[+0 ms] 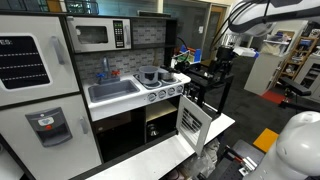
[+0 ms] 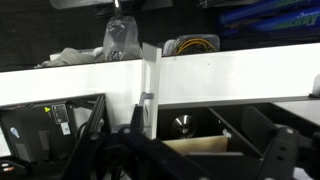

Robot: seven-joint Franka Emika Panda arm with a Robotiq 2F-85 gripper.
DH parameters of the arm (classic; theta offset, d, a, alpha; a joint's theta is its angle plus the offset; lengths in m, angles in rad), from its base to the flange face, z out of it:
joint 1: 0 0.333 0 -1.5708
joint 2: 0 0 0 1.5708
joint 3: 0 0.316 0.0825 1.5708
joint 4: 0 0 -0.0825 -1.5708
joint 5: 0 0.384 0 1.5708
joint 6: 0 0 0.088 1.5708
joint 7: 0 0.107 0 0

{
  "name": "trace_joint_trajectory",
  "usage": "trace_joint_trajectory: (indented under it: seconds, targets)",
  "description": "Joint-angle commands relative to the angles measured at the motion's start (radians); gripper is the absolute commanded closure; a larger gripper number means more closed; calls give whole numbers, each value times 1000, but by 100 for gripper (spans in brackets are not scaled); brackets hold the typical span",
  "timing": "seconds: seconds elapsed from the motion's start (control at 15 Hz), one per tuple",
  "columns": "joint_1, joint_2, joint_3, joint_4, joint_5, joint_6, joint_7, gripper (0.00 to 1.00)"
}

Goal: Remove the grey lid from the silver pot and place it on top of the grey pot

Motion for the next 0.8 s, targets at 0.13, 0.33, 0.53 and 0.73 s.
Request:
trace_joint_trajectory:
  seconds: [0.13, 0.33, 0.53, 0.73]
  targets:
    - [-22, 186, 1, 187, -32, 105, -47, 0]
    - [-5, 274, -14, 268, -21, 150, -134, 0]
    - [1, 343, -15, 325, -12, 209, -251, 0]
    - [3, 390, -12, 357, 0, 276, -367, 0]
